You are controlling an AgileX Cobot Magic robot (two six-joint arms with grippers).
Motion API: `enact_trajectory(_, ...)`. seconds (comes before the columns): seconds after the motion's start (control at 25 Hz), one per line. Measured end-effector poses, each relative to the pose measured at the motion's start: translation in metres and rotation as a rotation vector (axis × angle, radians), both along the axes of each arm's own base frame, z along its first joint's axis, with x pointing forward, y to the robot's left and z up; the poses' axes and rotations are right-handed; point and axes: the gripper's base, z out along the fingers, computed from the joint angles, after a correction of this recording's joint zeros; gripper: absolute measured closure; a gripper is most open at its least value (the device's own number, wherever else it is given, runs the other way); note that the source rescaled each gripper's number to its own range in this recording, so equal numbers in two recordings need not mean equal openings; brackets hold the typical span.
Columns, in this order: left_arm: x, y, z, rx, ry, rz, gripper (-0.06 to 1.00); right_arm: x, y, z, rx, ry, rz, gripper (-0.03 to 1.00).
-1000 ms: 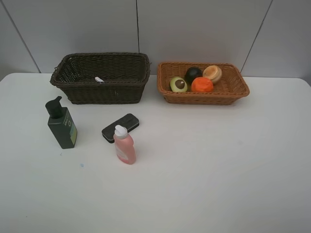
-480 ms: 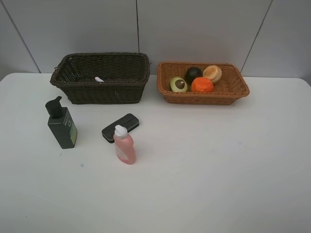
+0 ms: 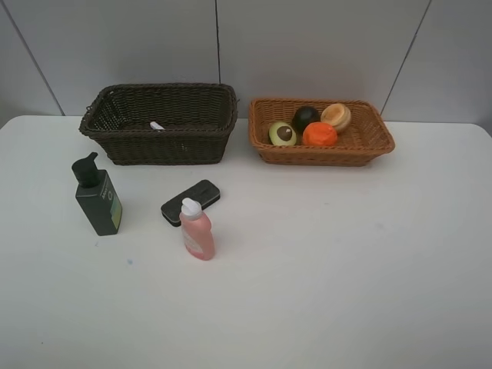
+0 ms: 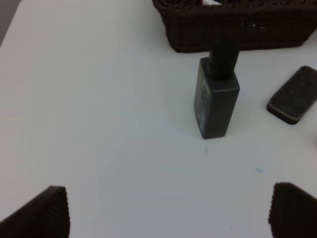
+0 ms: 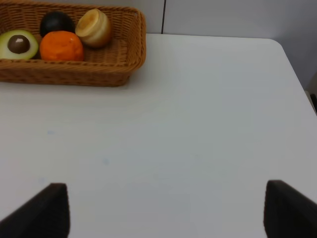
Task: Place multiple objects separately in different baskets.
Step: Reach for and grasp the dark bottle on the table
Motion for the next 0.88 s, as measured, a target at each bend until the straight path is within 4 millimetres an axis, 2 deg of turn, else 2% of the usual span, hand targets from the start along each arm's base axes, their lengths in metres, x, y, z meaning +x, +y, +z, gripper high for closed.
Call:
enact_trajectory(0.28,0.000,0.001,0.001,0.008,-0.006,0.006,-0.06,0.000,0.000,0.000,0.000,0.000,0.000,-0.02)
enact_trajectory(0.44,0.011,0.000,0.024,-0.020,-0.004,0.023,-0.06,0.000,0.000,0.000,0.000,0.000,0.000,-0.02)
enact_trajectory(0.52,0.024,0.000,0.040,-0.025,0.043,0.029,-0.06,0.000,0.000,0.000,0.001,-0.001,-0.001,-0.02)
enact_trajectory(0.72,0.079,-0.003,0.082,-0.038,0.168,0.025,-0.06,0.000,0.000,0.000,0.001,-0.001,-0.001,-0.02)
enact_trajectory(0.88,0.128,-0.007,0.099,-0.067,0.267,0.018,-0.06,0.000,0.000,0.000,0.001,-0.001,-0.001,-0.02)
